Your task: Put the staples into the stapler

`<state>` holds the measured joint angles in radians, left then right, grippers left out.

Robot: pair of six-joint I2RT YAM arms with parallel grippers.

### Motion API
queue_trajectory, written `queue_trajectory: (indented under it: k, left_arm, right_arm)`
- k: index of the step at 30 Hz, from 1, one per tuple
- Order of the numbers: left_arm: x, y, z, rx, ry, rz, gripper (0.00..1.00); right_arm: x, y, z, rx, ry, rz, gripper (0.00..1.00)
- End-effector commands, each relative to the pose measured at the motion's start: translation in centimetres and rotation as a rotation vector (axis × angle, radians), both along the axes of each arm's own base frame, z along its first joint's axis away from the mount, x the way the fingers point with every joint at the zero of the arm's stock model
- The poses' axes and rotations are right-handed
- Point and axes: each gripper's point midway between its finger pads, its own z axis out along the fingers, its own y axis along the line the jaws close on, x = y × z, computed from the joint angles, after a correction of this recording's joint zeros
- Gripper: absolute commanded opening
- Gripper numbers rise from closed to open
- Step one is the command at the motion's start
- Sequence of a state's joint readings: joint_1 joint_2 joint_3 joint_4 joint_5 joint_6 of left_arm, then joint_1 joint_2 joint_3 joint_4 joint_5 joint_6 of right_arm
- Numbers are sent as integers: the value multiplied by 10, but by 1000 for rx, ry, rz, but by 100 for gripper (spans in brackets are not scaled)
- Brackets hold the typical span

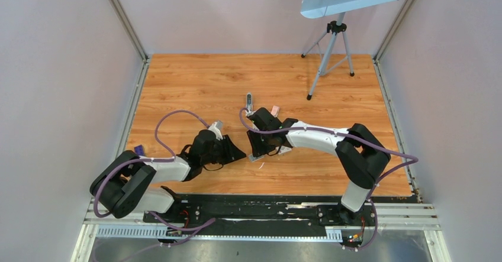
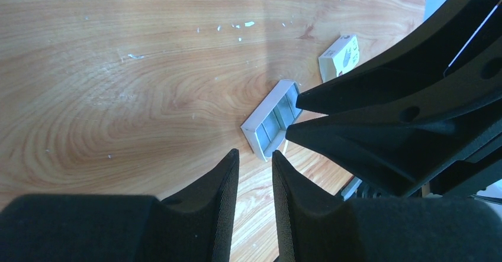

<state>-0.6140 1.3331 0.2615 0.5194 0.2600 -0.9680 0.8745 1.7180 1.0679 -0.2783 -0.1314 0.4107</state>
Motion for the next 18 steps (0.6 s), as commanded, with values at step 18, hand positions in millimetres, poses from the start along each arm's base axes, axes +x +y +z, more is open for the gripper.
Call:
queue_trajectory:
  k: [18]
  left_arm:
    - [-4, -11, -4, -38, 10, -17, 27]
  right_arm:
    - [-8, -6, -18, -8, 60, -26, 38]
